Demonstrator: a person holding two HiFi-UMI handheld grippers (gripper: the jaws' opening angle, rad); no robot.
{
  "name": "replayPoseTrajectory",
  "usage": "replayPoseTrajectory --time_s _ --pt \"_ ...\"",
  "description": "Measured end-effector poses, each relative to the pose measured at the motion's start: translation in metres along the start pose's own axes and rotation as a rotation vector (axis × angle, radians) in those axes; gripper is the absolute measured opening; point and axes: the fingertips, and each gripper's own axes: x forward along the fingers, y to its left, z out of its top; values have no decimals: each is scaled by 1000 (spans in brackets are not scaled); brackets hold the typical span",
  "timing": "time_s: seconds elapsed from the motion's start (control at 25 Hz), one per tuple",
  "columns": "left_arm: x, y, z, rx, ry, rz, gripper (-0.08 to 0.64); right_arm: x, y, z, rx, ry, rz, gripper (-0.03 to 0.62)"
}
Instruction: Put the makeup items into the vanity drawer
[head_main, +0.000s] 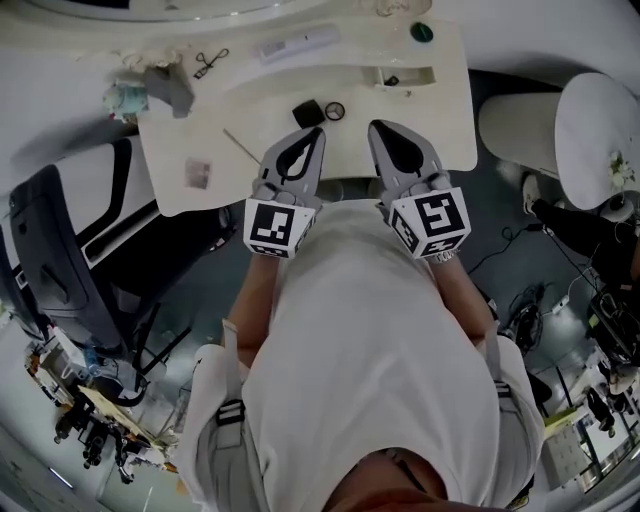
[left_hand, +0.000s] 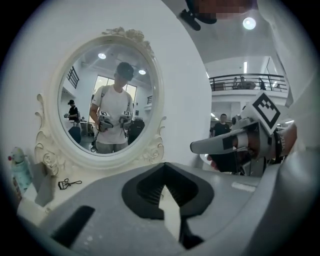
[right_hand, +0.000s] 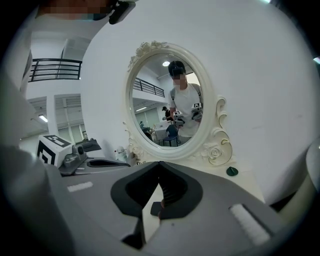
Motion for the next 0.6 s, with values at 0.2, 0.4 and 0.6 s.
replayPoseTrajectory --time_s 0.2,0.4,0.6 --pt "-24 16 6 11 -29 12 6 14 25 1 1 -12 7 8" --pt "-44 32 7 40 -49 22 5 23 50 1 -14 -23 12 8" --pt "-60 41 9 30 -74 40 5 27 68 2 -27 -24 16 8"
